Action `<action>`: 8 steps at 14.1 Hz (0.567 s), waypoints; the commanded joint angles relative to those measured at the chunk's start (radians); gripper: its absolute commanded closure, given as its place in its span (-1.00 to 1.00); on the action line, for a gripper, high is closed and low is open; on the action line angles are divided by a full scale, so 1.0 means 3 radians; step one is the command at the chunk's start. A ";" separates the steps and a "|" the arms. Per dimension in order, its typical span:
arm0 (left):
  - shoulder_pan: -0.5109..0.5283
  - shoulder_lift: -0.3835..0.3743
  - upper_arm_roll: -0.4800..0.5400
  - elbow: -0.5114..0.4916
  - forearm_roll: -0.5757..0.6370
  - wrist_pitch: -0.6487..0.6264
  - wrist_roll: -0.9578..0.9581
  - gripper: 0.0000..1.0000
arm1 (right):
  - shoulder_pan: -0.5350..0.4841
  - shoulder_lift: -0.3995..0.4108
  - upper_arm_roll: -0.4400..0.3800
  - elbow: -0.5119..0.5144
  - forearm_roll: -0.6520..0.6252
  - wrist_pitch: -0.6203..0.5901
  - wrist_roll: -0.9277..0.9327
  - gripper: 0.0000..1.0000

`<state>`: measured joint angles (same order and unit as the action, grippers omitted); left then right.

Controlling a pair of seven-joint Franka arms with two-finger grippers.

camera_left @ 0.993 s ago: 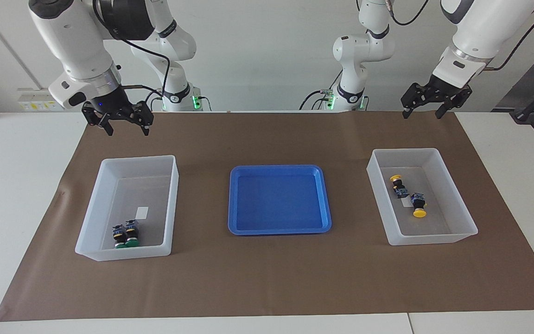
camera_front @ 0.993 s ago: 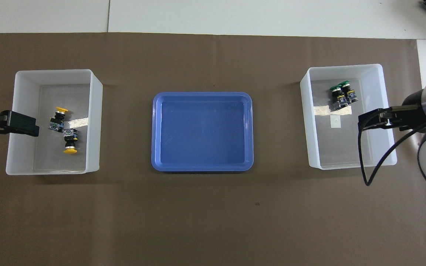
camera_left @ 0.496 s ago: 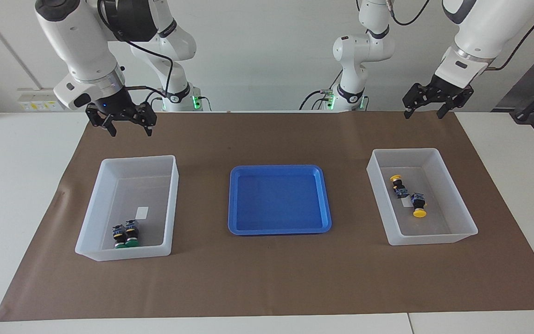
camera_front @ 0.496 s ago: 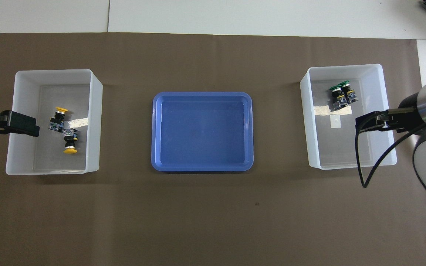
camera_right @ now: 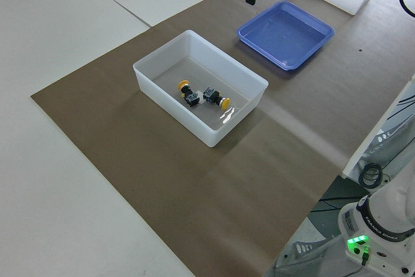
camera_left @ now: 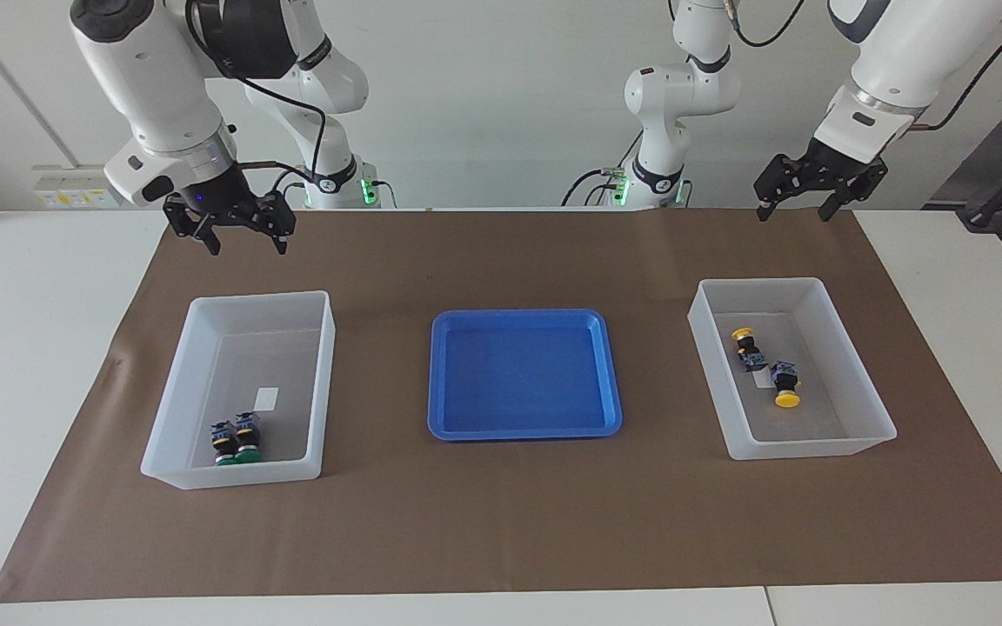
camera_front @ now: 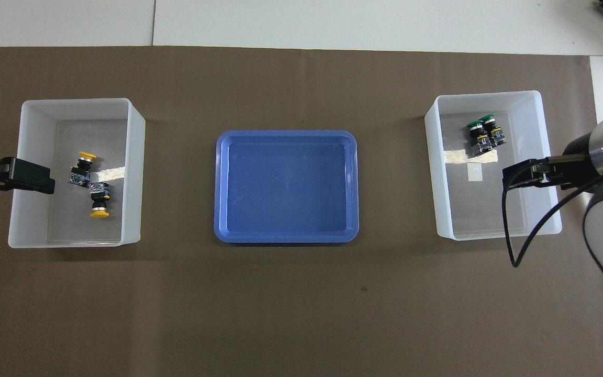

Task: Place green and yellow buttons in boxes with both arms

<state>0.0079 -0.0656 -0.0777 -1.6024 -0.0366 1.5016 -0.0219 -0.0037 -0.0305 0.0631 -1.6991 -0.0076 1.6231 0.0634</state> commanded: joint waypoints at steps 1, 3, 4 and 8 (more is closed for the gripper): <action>-0.0021 -0.0093 0.0013 -0.0089 -0.0037 0.0006 -0.0009 -1.00 | -0.0024 -0.0093 0.0025 -0.0114 0.0056 0.0081 0.0009 -1.00; -0.0016 -0.0093 0.0013 -0.0084 -0.0032 0.0021 -0.0014 -1.00 | -0.0024 -0.0093 0.0025 -0.0114 0.0056 0.0081 0.0004 -1.00; -0.0011 -0.0088 0.0013 -0.0063 -0.0032 0.0021 0.0001 -1.00 | -0.0024 -0.0098 0.0025 -0.0114 0.0056 0.0081 0.0004 -1.00; -0.0026 -0.0098 0.0008 -0.0089 -0.0032 0.0006 -0.0014 -1.00 | -0.0024 -0.0093 0.0025 -0.0114 0.0056 0.0081 0.0004 -1.00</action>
<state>0.0065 -0.0687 -0.0786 -1.6026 -0.0365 1.5020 -0.0222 -0.0036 -0.0311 0.0632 -1.6998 -0.0076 1.6232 0.0634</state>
